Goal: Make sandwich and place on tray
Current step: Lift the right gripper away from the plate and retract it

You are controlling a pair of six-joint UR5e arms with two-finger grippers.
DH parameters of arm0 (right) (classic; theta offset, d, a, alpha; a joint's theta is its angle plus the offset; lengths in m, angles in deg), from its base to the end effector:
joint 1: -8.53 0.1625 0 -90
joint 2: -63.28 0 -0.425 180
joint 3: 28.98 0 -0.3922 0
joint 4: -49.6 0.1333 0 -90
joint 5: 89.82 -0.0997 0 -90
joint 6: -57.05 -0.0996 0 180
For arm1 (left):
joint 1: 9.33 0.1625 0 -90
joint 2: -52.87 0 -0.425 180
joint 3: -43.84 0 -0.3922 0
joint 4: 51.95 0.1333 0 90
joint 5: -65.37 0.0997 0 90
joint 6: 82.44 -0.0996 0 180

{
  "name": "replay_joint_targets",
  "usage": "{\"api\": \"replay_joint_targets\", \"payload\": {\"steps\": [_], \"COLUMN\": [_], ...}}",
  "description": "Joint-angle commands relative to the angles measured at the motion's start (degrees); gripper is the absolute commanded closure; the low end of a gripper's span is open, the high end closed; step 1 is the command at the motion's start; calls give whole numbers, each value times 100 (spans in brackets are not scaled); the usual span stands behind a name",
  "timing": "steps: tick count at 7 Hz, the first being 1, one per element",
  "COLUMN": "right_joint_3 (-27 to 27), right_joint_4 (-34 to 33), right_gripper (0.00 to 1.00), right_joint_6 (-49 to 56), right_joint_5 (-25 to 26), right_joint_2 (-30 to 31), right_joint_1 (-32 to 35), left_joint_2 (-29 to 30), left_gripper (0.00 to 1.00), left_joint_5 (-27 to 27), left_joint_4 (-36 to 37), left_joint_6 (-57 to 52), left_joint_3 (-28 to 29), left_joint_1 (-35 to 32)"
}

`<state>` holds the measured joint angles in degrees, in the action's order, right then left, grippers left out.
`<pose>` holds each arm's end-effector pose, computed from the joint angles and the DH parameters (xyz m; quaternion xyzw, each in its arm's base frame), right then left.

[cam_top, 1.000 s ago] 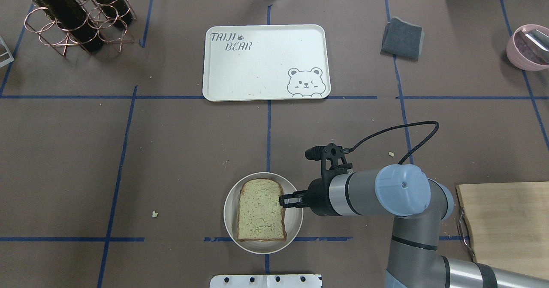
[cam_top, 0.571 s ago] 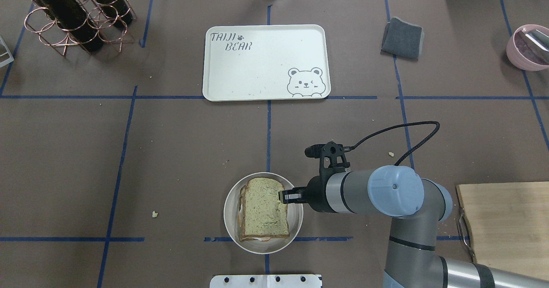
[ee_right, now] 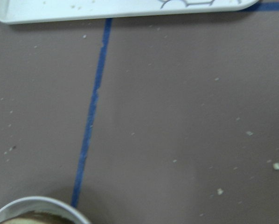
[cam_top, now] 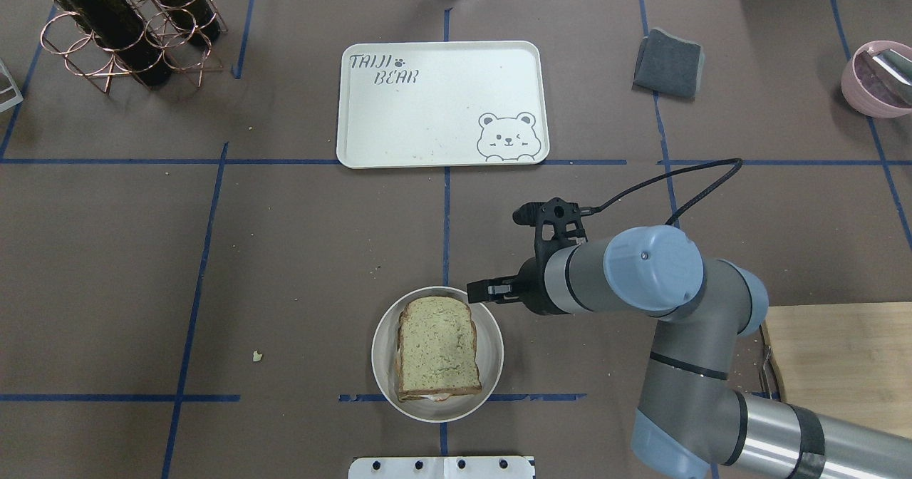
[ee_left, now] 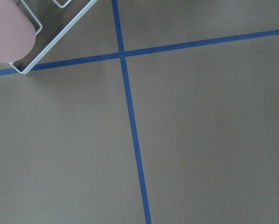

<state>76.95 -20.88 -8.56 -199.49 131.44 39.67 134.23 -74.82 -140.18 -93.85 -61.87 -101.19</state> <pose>-0.4627 -0.3962 0.2836 0.0874 -0.4878 -0.0308 0.8680 -0.0707 -0.4285 0.5887 0.0905 0.4160 0.0948 0.8999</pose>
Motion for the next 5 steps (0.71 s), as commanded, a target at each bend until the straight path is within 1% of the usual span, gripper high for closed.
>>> {"api": "replay_joint_targets", "payload": {"steps": [1,2,3,4,5], "right_joint_3": [41,59,33,24,67], "right_joint_4": [-868,-975,-1002,-1054,-1124], "right_gripper": [0,0,0,0,0], "right_joint_6": [1509,2317,3343,4101,4901], "right_joint_5": [-719,-1115,-1215,-1372,-1635], "right_joint_2": [309,659,1089,1520,2055], "right_joint_1": [1212,1828,2339,2918,3498], "left_joint_2": [543,687,749,750,689], "left_gripper": [0,0,0,0,0], "left_joint_5": [123,89,-138,-192,-149], "left_joint_4": [-1346,-2120,-2371,-2835,-4093], "left_joint_6": [94,330,872,1773,2627], "left_joint_3": [119,251,253,235,122], "left_joint_1": [63,46,72,299,936]}}
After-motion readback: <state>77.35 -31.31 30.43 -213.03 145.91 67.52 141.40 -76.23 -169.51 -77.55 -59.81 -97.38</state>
